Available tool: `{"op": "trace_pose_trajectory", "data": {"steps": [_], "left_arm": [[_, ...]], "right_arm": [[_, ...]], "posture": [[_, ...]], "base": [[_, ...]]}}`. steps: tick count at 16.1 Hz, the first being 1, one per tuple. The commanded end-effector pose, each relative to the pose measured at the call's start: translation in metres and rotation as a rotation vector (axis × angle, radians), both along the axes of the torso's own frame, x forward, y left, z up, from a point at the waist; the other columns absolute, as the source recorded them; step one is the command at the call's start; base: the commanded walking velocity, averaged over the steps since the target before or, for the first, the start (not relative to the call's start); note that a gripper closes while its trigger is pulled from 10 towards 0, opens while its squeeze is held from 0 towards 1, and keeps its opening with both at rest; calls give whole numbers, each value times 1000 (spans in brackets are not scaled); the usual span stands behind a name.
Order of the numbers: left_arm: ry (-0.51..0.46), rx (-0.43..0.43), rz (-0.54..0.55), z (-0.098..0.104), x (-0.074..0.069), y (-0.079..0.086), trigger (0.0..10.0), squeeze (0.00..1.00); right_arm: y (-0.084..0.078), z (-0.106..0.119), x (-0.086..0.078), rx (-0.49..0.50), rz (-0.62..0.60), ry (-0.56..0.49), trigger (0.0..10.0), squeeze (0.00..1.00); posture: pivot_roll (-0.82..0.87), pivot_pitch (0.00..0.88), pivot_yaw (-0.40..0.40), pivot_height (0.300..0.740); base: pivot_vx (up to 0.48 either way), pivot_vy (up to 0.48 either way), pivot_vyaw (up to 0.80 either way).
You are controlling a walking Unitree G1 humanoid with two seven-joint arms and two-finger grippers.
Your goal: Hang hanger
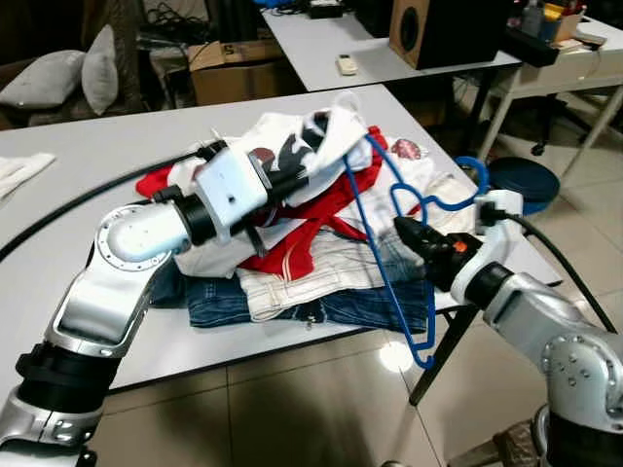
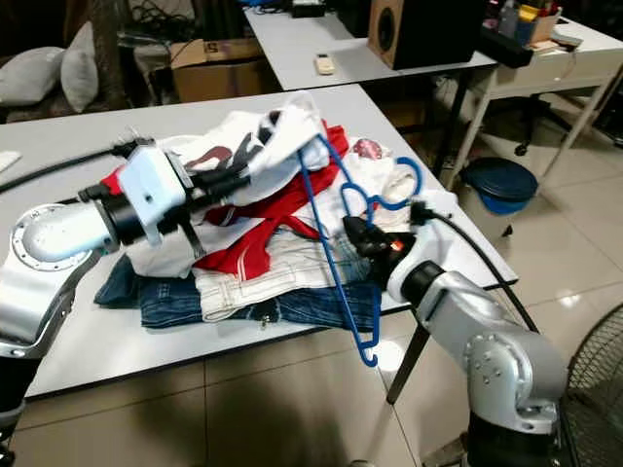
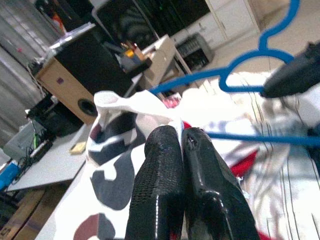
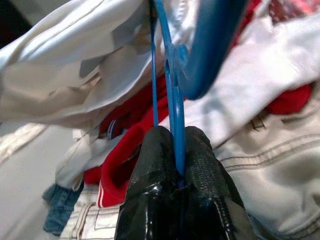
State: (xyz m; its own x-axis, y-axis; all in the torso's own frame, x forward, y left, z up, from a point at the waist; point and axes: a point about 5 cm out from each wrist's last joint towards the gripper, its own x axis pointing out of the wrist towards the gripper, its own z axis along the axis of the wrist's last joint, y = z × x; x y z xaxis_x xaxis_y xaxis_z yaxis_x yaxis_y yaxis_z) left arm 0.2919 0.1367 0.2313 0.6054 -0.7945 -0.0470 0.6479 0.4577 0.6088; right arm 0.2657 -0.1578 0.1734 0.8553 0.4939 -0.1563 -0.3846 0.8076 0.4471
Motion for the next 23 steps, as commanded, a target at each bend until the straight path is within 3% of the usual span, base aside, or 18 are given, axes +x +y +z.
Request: {"op": "trace_pose_trajectory", "data": {"steps": [1,3,4,6,8,10,11,13,17,19,21,23], "left_arm": [[-14,31,-26,2,-4,-2,0,0],[-35,34,-14,3,-3,-5,0,0],[-98,29,40,8,4,-8,0,0],[-155,4,57,17,8,-13,0,0],[-146,5,-45,19,-2,-22,0,0],[-86,34,-87,9,-8,-22,0,0],[-53,56,-96,2,-11,-21,0,0],[-22,82,-96,-7,-14,-21,0,0],[-32,141,-53,-15,-6,-21,0,0],[-14,127,-69,-17,-8,-26,0,0],[19,129,-77,-24,-9,-28,0,0],[64,123,-89,-29,-13,-27,0,0]], "right_arm": [[-4,2,3,34,-30,18,10000,0],[-3,0,4,99,-11,64,10000,0],[5,-2,3,122,61,84,10000,0],[15,-6,0,105,143,112,10000,0],[22,-12,1,94,186,152,10000,0],[20,0,12,129,136,83,10000,0],[13,11,23,196,61,40,10000,0],[8,19,40,348,14,60,10000,0],[32,19,58,566,66,133,10000,0],[40,8,70,623,-4,196,10000,0],[43,8,81,667,-80,189,10000,0],[37,14,96,785,-185,174,10000,0]], "posture": [[-33,0,36,740],[-29,0,38,740],[-26,0,38,740],[-25,0,39,740],[-14,2,33,740],[-13,7,28,740],[-14,7,28,740],[-16,9,31,740],[-6,2,36,740],[5,0,35,740],[8,0,41,740],[13,0,44,740]], "base": [[0,0,0],[0,0,0],[0,0,0],[0,0,0],[0,0,0],[0,0,0],[0,0,0],[0,0,0],[0,0,0],[0,0,0],[0,0,0],[0,0,0]]}}
